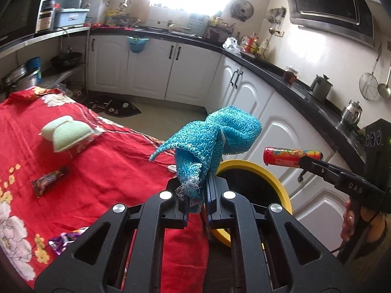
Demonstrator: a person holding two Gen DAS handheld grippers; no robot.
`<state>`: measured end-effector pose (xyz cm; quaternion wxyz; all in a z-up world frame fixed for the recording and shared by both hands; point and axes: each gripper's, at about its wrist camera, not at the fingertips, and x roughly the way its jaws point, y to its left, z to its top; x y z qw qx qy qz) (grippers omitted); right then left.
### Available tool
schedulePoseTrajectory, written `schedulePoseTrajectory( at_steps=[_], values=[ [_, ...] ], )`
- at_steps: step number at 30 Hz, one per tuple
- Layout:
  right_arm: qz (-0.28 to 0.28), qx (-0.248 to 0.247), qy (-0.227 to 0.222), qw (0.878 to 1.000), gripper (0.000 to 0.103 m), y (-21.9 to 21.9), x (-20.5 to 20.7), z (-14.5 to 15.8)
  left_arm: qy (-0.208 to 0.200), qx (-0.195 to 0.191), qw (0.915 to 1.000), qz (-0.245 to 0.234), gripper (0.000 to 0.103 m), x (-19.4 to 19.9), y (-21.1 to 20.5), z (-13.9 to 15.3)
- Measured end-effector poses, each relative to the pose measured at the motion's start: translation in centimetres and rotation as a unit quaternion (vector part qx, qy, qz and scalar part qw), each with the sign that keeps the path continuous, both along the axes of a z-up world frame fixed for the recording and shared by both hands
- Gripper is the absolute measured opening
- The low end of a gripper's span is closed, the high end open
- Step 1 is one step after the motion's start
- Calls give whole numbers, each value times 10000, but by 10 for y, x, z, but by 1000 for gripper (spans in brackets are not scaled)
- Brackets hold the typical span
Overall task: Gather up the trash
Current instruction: 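Carry the blue sock and red chip can over the bin with both tools, then open both tools to drop the sock and can into the bin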
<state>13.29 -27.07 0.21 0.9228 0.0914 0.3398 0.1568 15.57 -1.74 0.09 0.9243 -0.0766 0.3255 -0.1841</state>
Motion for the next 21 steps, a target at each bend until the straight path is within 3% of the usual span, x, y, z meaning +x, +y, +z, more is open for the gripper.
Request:
schedulePoseTrajectory(
  at_steps=[21],
  values=[
    [-620,-157,464,9969,32,-34,-14,-34,372,249,9974,-561,6,9,-60,-35]
  ],
)
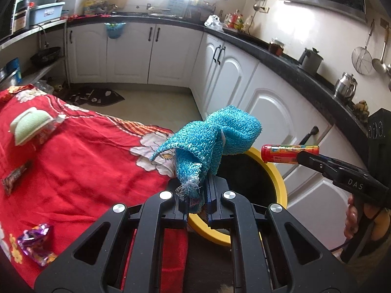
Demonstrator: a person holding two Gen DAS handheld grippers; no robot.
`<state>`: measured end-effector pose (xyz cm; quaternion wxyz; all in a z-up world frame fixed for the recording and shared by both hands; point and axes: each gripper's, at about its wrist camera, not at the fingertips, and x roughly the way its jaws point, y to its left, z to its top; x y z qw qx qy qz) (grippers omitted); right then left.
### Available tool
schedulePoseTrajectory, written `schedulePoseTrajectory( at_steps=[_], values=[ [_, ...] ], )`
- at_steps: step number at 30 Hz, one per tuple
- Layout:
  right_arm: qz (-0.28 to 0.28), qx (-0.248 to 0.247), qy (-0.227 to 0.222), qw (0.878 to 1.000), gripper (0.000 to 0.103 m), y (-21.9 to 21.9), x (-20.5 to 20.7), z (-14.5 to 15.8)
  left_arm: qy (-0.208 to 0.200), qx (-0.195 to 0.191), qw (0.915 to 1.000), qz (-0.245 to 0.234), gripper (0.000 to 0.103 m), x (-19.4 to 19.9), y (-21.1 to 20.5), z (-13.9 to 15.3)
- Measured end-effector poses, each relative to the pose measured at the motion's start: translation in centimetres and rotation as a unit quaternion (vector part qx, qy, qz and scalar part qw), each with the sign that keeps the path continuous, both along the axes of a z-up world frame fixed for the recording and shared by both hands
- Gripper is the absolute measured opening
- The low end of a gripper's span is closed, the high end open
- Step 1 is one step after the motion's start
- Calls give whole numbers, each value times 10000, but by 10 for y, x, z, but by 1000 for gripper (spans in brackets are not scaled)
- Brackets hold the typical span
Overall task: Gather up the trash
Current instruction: 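Open both tools to drop the sock and can into the bin, then move both tools back over the table toward the candy wrappers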
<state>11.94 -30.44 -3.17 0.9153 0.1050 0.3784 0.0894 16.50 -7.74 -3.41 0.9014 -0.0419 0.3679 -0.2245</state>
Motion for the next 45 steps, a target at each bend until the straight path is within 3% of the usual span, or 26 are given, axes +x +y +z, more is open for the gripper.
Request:
schedulePoseTrajectory(
  at_steps=[26,27,31,32,34,41,45],
  values=[
    [-312,-39,723,9969,33,-11,10,-45,478,384,9976,-307,7,5,-38,-40],
    [-322,-5,765,9965,33,-12,11,-47,489,373,9976,-318,9,5,-38,-40],
    [-526,131,885,9946,35,-19,12,-52,477,343,9980,-233,35,5,-36,-39],
    [-567,154,887,9943,41,-22,12,-52,473,326,9982,-197,37,5,-33,-39],
    [-633,192,885,9939,49,-25,12,-52,454,296,9984,-129,52,5,-29,-37],
    [-560,147,781,9953,55,-19,10,-46,389,155,9991,112,70,5,-14,-28],
    [-524,112,696,9961,57,-15,10,-42,323,82,9991,254,86,3,-4,-22]
  ],
)
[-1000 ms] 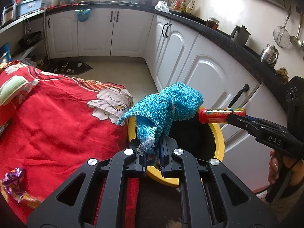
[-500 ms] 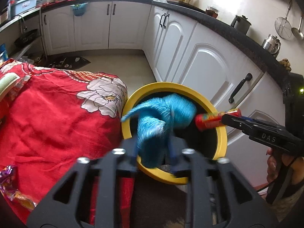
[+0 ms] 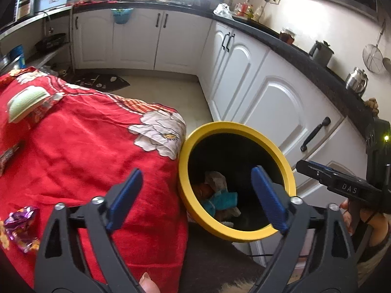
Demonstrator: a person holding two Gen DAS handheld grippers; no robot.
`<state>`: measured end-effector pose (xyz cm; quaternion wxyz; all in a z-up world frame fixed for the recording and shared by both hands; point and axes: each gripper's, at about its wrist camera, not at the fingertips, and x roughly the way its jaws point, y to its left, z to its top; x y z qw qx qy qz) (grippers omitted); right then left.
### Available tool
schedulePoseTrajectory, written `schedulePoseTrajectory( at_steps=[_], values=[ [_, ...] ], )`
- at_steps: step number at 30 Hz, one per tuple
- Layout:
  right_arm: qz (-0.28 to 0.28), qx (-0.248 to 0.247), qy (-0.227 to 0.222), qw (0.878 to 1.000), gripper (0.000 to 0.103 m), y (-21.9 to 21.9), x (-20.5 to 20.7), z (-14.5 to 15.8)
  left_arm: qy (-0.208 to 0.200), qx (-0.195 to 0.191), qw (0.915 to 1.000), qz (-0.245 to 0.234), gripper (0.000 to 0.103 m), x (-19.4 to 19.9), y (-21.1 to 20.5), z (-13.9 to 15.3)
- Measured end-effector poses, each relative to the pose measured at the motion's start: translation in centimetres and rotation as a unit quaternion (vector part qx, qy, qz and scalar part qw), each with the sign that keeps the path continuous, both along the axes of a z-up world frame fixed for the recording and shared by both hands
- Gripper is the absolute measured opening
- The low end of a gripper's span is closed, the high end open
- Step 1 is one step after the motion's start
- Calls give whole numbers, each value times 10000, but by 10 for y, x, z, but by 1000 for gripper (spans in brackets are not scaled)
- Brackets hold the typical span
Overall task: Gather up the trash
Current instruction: 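Move both tools back over the table toward the candy wrappers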
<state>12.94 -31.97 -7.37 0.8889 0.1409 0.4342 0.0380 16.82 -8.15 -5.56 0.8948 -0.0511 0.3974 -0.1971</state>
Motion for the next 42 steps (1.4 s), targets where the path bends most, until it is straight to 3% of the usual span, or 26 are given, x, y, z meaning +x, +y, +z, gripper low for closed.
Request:
schedulePoseTrajectory(
  at_steps=[3,24,42],
  values=[
    [5,2,-48,10000,58,2,-1,2,-89,13,9999,118,92,-2,7,6],
    [333,-40,-463,9984,67,29,-8,29,-320,-83,9960,826,92,-13,63,25],
    [1093,-90,-686,9916,70,95,-2,47,-496,-118,9868,1535,92,-25,129,37]
  ],
)
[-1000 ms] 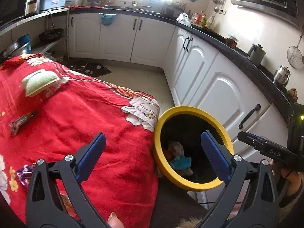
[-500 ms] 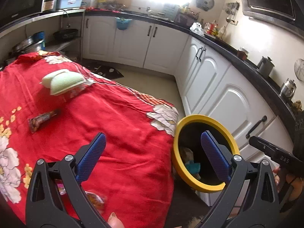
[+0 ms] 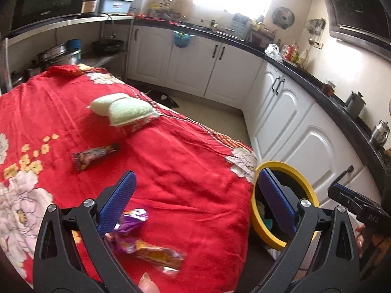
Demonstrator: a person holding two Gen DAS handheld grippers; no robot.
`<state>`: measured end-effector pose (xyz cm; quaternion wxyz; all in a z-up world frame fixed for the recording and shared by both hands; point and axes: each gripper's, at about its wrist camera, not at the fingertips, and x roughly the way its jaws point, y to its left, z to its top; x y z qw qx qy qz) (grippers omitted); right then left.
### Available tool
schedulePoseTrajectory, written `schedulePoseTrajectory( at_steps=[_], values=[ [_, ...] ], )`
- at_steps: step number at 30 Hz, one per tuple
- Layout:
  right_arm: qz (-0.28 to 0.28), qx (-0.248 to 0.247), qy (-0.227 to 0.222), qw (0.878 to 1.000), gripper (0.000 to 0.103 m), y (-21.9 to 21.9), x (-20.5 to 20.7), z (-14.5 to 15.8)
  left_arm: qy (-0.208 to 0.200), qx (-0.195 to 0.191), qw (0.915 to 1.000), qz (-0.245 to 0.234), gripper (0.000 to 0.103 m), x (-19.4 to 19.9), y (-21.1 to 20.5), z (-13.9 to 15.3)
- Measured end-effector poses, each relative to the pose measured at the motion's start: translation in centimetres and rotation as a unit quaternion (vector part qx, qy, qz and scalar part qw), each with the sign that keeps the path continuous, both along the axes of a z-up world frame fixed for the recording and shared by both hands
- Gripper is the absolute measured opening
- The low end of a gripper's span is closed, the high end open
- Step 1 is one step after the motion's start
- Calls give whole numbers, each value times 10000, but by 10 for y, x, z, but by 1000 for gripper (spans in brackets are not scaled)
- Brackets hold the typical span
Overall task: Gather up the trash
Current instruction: 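Move both tools back over the table toward the candy wrappers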
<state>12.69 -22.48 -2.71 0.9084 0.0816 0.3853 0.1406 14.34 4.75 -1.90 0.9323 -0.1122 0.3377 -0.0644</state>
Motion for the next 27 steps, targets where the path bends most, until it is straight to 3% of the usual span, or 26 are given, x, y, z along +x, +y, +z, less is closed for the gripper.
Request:
schedulePoseTrajectory(
  at_steps=[27],
  values=[
    [1298,-102,-256,9912,70,118,32,21,33,182,9945,1033,92,-16,103,-3]
  ],
)
